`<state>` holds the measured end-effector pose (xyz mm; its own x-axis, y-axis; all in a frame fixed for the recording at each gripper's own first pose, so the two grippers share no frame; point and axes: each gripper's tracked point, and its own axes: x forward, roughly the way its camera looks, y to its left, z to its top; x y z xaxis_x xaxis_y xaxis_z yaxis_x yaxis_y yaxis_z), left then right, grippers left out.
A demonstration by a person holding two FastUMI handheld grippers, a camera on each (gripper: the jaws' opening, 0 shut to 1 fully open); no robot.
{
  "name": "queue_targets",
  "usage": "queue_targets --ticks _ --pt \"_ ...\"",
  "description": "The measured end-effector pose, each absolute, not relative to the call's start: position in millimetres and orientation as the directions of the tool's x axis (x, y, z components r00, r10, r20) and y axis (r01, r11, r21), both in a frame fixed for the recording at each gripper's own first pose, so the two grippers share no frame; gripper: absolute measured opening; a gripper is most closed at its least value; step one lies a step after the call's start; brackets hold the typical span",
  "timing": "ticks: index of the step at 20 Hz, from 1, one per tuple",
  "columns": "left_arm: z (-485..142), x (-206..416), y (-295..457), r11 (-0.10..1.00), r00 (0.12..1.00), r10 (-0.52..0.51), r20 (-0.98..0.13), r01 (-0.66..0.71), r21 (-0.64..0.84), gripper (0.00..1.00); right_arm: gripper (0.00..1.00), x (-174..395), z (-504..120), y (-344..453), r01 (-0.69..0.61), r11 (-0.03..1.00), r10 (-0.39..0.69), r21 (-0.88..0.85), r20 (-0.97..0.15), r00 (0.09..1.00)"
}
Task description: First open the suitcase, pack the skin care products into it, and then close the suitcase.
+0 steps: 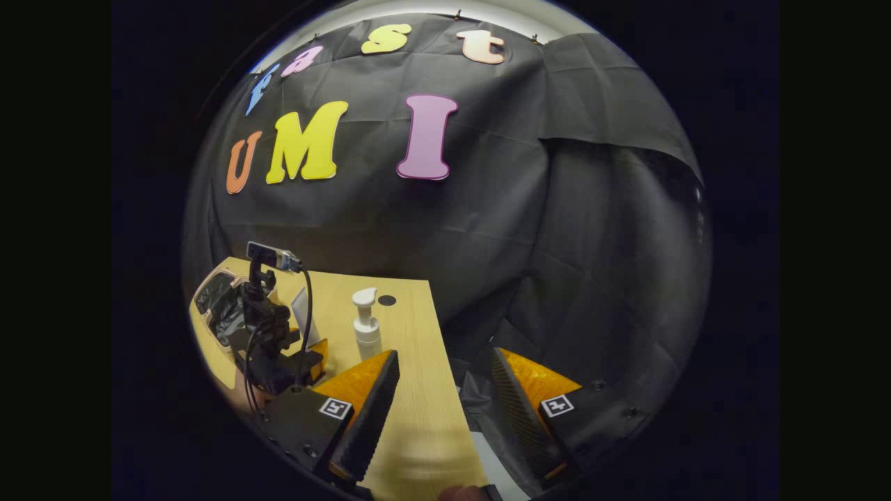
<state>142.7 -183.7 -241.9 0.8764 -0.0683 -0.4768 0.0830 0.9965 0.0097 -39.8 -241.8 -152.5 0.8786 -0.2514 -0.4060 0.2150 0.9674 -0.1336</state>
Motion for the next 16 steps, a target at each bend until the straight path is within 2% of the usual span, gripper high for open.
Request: queue_targets --ticks 5,6,7,8,9,10,11,12,15,16 --pt "-257.9 149.3 -184.3 0.996 0.858 -0.071 -0.508 0.091 0.014 0.81 0.80 -35.0 -151.4 -241.8 0.216 0.968 -0.250 -0.129 -0.408 0.878" --pt "-258.1 151.3 -183.8 0.995 0.859 -0.075 -0.507 0.096 0.016 0.74 0.80 -34.8 -152.4 -241.4 0.216 0.968 -0.250 -0.129 -0.409 0.878" --pt "-259.8 152.7 -184.1 0.995 0.857 -0.078 -0.510 0.103 0.021 0.76 0.80 -34.5 -152.8 -240.6 0.214 0.968 -0.249 -0.129 -0.410 0.877" --pt "-262.6 152.7 -186.0 0.993 0.852 -0.093 -0.516 0.115 0.009 0.60 0.80 -34.4 -153.9 -239.2 0.212 0.969 -0.247 -0.129 -0.413 0.877" --pt "-260.8 153.4 -187.0 0.993 0.852 -0.098 -0.514 0.119 0.009 0.55 0.80 -34.4 -154.6 -237.9 0.210 0.969 -0.244 -0.128 -0.415 0.876" --pt "-259.8 151.6 -185.8 0.992 0.847 -0.105 -0.521 0.129 0.009 0.57 0.80 -34.3 -155.6 -236.1 0.206 0.970 -0.241 -0.128 -0.417 0.876" --pt "-259.9 151.4 -185.3 0.991 0.843 -0.113 -0.525 0.136 0.005 0.49 0.80 -34.3 -155.6 -235.0 0.204 0.971 -0.239 -0.128 -0.417 0.877" --pt "-257.9 149.6 -184.4 0.990 0.839 -0.122 -0.530 0.142 -0.004 0.47 0.80 -33.5 -156.0 -233.3 0.200 0.972 -0.235 -0.127 -0.415 0.879" --pt "-235.1 142.7 -180.4 0.986 0.846 -0.149 -0.511 0.166 -0.013 0.44 0.80 -29.2 -161.7 -229.0 0.185 0.975 -0.219 -0.121 -0.418 0.882" --pt "-222.7 138.2 -179.5 0.985 0.850 -0.158 -0.502 0.175 -0.015 0.51 0.80 -27.9 -167.2 -225.3 0.173 0.979 -0.202 -0.107 -0.428 0.881"
